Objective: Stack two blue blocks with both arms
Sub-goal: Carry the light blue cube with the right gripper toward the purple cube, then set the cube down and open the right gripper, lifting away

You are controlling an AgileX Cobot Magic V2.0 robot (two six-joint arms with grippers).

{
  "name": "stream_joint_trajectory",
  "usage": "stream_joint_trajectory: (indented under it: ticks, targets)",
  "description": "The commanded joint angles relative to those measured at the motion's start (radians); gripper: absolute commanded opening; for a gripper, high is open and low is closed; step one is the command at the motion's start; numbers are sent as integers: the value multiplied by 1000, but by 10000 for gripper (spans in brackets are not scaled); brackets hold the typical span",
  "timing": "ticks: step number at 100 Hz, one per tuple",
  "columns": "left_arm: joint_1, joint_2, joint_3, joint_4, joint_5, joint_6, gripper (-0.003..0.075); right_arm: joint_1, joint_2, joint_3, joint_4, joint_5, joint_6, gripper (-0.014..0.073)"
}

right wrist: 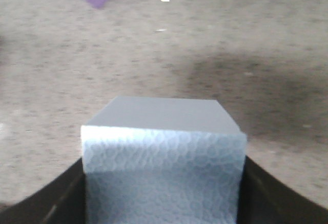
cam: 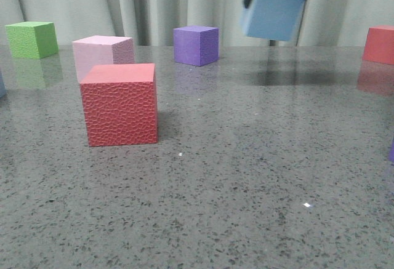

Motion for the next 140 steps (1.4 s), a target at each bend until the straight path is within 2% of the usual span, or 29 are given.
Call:
stream_joint_trajectory:
  ticks: [1, 18, 41, 65, 74, 102, 110, 140]
  targets:
    - [3, 8, -38, -12, -83, -1, 629, 39, -17, -63, 8, -1, 45, 381]
    - [3, 8, -38, -12, -83, -1, 629, 116, 44, -80, 8, -41, 106, 381]
    - [3, 8, -38, -12, -83, -1, 629, 136, 94, -80, 49, -73, 157, 394]
    - [3, 8, -38, -12, -83, -1, 629, 137, 94, -80, 51, -82, 157, 582]
    - [3, 8, -38, -12, -83, -1, 629, 137, 94, -80, 53, -83, 157, 619]
    - [3, 8, -38, -12, -83, -1, 629, 137, 62, -81, 60, -55, 155, 619]
    - [3, 8, -38, -12, -83, -1, 629, 137, 34, -81, 58, -36, 118, 619]
    - [3, 8, -38, -12, -87, -1, 629, 137, -67, -81, -24, 54, 51, 619]
